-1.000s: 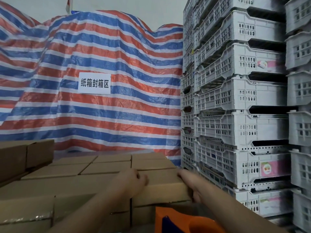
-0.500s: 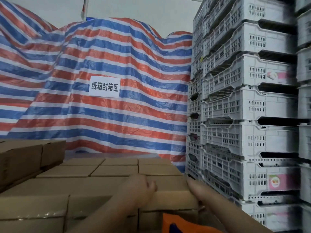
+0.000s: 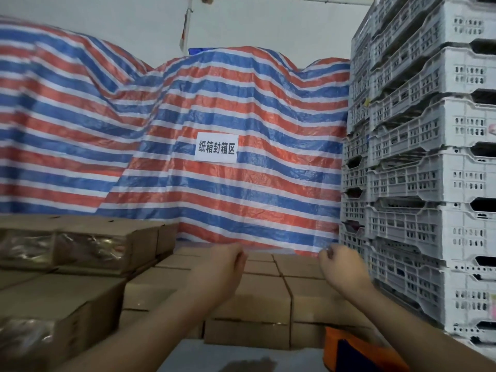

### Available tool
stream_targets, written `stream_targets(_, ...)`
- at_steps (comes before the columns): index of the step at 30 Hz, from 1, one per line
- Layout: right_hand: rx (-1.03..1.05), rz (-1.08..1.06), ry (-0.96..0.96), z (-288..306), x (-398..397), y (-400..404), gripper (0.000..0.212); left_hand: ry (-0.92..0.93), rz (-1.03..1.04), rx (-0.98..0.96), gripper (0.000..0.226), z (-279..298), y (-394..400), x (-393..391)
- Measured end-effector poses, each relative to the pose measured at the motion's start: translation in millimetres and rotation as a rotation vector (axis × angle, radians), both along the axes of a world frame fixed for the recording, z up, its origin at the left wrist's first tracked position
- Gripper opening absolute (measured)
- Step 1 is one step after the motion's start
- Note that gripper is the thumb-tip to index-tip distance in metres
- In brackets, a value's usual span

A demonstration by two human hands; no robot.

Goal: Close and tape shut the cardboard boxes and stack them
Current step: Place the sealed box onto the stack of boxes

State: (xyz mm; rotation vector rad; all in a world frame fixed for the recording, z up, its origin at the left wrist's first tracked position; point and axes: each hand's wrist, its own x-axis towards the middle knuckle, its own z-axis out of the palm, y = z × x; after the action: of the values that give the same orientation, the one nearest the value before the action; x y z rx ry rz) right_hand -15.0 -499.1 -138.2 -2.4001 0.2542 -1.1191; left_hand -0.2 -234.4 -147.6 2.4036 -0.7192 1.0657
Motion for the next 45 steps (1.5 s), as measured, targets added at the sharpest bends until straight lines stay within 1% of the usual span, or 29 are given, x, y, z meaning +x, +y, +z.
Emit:
stream_targets(2,-0.01,0.093,-0.082,5,-8,39,0.05,0.002,0.018,-0.018,0.035,4,28,-12)
stream_targets(5,0.032,0.305,-0.137,4,-25,101,0.058,0.001,0.021,0.001,0.044,3,65,-33)
stream_targets(7,0.069,0.442,-0.126,-4,-36,135,0.054,0.021,0.01,-0.016,0.043,0,87,-47)
stream_targets(9,0.104,0.533,-0.084,-20,-42,164,0.049,0.062,0.016,-0.096,0.055,-5,106,-60)
stream_targets(11,0.112,0.577,-0.015,-44,-43,188,0.053,0.077,0.061,-0.142,0.067,-15,124,-71)
stream_targets(14,0.103,0.586,0.085,-84,-36,214,0.055,0.027,0.129,-0.114,0.078,-40,144,-80)
stream_targets(16,0.093,0.562,0.141,-107,-29,224,0.058,-0.003,0.126,-0.095,0.077,-59,153,-79)
stream_targets(19,0.045,0.531,0.226,-124,-23,236,0.061,-0.04,0.153,-0.094,0.066,-84,163,-69)
stream_targets(22,-0.054,0.609,0.217,-109,-18,251,0.054,-0.048,0.201,-0.06,0.06,-87,177,-57)
stream_targets(25,-0.151,0.736,0.169,-72,-4,272,0.048,-0.181,0.308,-0.014,0.063,-59,197,-39)
stream_targets(27,-0.151,0.787,0.122,-46,15,289,0.048,-0.186,0.309,-0.019,0.061,-31,215,-25)
stream_targets(29,-0.097,0.819,0.033,-23,36,308,0.043,-0.245,0.316,-0.064,0.05,-7,236,-7)
stream_targets(31,-0.078,0.794,-0.052,-2,58,326,0.039,-0.292,0.363,-0.085,0.04,13,256,10)
stream_targets(33,-0.154,0.728,-0.1,19,78,346,0.032,-0.29,0.44,-0.05,0.022,25,275,29)
stream_targets(34,-0.194,0.7,-0.089,28,87,355,0.025,-0.284,0.483,0.002,0.01,30,283,38)
stream_targets(35,-0.241,0.659,-0.041,36,97,365,0.021,-0.268,0.53,0.061,0.013,33,290,49)
stream_targets(36,-0.316,0.606,0.015,42,106,374,0.031,-0.234,0.584,0.128,0.031,36,296,62)
stream_targets(38,-0.49,0.518,0.121,50,126,389,0.065,-0.144,0.695,0.245,0.062,39,309,85)
stream_targets(39,-0.534,0.51,0.146,52,135,395,0.075,-0.106,0.744,0.304,0.07,39,314,95)
stream_targets(40,-0.56,0.51,0.166,52,143,401,0.081,-0.073,0.781,0.346,0.074,38,319,105)
stream_targets(41,-0.579,0.504,0.185,50,151,405,0.083,-0.04,0.802,0.372,0.076,36,323,114)
stream_targets(43,-0.623,0.475,0.223,44,163,410,0.081,0.022,0.807,0.397,0.076,29,332,131)
stream_targets(45,-0.622,0.453,0.222,35,171,412,0.071,0.053,0.774,0.395,0.074,23,338,144)
